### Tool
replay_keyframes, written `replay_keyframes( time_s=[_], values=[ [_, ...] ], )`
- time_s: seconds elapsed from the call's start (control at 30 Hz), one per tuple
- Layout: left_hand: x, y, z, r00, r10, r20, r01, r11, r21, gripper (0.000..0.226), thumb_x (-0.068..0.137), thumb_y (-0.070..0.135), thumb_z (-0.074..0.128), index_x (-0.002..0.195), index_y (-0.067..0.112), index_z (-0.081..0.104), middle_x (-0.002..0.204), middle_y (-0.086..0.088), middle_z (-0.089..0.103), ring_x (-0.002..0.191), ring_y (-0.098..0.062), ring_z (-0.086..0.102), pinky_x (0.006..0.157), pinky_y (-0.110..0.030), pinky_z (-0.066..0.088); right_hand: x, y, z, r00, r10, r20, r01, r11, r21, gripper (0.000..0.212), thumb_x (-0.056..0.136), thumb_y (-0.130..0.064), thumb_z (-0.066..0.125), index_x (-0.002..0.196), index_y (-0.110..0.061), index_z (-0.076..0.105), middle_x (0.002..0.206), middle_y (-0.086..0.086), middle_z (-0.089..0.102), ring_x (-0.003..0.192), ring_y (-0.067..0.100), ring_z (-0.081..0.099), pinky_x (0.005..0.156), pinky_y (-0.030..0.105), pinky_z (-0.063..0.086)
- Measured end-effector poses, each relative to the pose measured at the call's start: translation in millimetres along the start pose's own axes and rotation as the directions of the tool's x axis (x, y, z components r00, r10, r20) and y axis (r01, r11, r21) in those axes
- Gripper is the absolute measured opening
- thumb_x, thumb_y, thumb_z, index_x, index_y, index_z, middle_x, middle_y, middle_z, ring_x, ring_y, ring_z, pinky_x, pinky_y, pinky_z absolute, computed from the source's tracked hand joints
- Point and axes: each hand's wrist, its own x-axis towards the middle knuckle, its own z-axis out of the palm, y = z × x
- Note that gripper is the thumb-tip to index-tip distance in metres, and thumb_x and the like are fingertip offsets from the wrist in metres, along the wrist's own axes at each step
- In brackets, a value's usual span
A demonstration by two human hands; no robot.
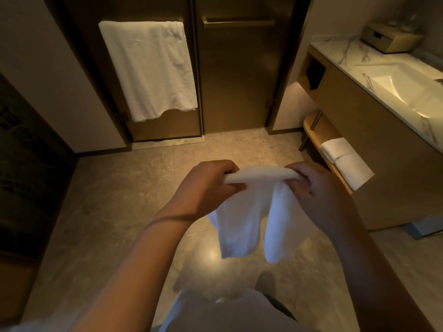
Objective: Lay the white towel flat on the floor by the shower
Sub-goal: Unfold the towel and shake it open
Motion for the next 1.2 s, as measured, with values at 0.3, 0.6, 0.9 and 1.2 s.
replay_keyframes(
  time_s=[0.3, 0.6, 0.9, 1.2],
  values=[
    [6, 20, 11, 0.991, 0.128, 0.042, -0.13, 0.989, 0.063, 0.013, 0.08, 0.019, 0.067, 0.093, 0.021, 0.069, 0.086, 0.006, 0.068, 0.08, -0.013, 0.06, 0.068, -0.028, 0.043, -11, -7, 18, 0.991, -0.042, 0.13, 0.05, 0.997, -0.059, 0.025, 0.089, -0.027, 0.057, 0.112, -0.025, 0.063, 0.096, -0.012, 0.063, 0.077, 0.0, 0.049, 0.064, 0.012, 0.035],
    [0, 15, -2, 0.991, 0.086, 0.104, -0.089, 0.996, 0.029, 0.019, 0.077, 0.033, 0.073, 0.094, 0.025, 0.069, 0.083, 0.009, 0.068, 0.076, -0.009, 0.06, 0.066, -0.027, 0.044, -12, -16, 27, 0.996, -0.086, -0.028, 0.084, 0.995, -0.058, 0.015, 0.087, -0.009, 0.057, 0.099, -0.013, 0.065, 0.084, -0.004, 0.059, 0.076, 0.011, 0.051, 0.063, 0.017, 0.036],
    [-9, 12, 6, 1.0, 0.013, 0.027, -0.009, 0.993, -0.121, 0.011, 0.082, 0.03, 0.071, 0.087, 0.021, 0.068, 0.078, 0.007, 0.067, 0.074, -0.007, 0.059, 0.064, -0.027, 0.045, -7, -11, 7, 0.998, -0.059, -0.002, 0.059, 0.994, -0.088, 0.019, 0.088, -0.011, 0.056, 0.103, -0.02, 0.063, 0.092, -0.008, 0.058, 0.086, 0.01, 0.051, 0.071, 0.025, 0.042],
    [-2, 30, 15, 0.999, 0.035, 0.037, -0.027, 0.98, -0.196, 0.01, 0.081, 0.029, 0.07, 0.081, 0.02, 0.07, 0.072, 0.004, 0.068, 0.068, -0.01, 0.062, 0.065, -0.035, 0.053, -21, -11, -11, 0.965, -0.014, 0.263, -0.005, 0.997, 0.071, 0.037, 0.085, -0.039, 0.059, 0.12, -0.042, 0.047, 0.103, -0.029, 0.051, 0.097, -0.012, 0.047, 0.072, 0.012, 0.036]
  ],
)
